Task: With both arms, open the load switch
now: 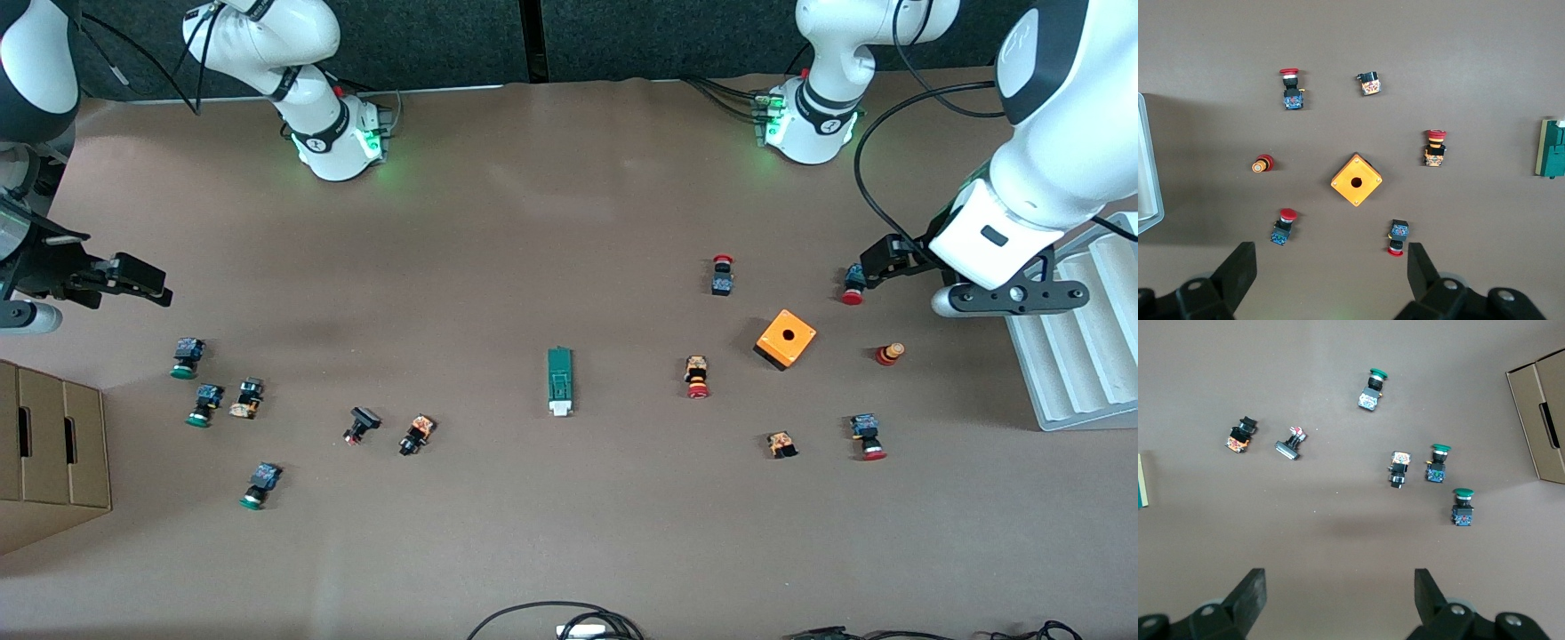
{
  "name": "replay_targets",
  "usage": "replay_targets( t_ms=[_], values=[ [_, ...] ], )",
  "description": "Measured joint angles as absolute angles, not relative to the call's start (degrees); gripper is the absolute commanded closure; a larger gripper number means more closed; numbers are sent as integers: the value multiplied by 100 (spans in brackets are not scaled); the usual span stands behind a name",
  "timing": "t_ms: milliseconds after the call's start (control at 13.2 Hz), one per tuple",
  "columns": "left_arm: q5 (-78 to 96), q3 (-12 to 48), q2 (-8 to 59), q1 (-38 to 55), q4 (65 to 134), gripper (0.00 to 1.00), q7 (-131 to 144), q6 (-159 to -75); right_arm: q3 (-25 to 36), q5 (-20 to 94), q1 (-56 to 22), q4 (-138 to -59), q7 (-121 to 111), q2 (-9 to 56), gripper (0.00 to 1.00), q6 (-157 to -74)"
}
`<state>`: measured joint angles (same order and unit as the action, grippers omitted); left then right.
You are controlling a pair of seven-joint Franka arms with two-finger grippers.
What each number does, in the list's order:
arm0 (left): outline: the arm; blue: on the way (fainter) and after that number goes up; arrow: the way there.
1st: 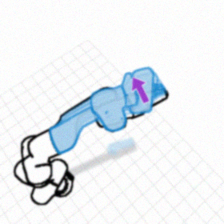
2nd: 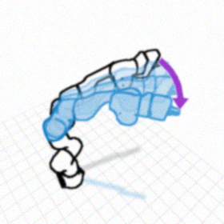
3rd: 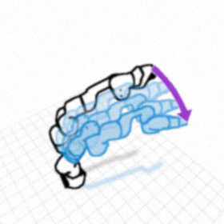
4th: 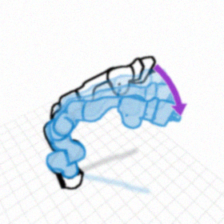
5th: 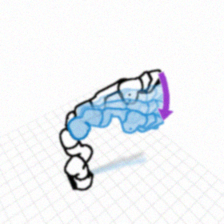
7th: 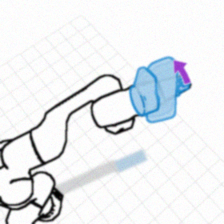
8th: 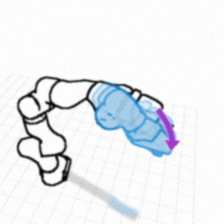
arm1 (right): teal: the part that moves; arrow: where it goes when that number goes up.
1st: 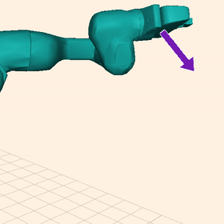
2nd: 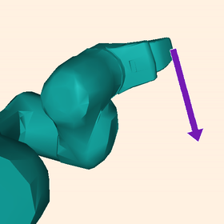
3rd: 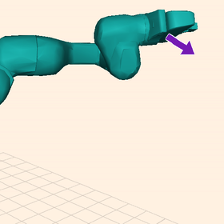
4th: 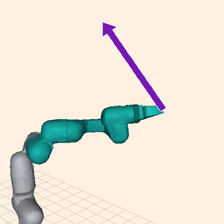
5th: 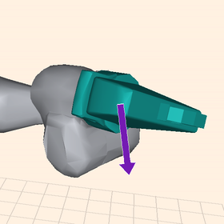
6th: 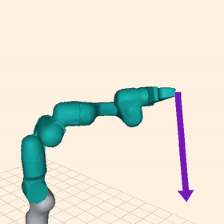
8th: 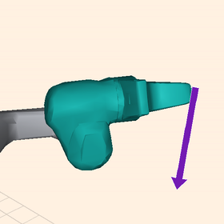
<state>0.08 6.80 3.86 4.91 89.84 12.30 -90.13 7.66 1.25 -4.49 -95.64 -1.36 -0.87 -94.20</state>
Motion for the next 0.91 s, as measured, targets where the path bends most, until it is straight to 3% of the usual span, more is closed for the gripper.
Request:
replay_targets(
  t_ms=[910],
  values=[
    [11,679,386,494,8984,0,1230,-9009,766,125,-448,-9564,-136,-82,0,-9549]
  ],
)
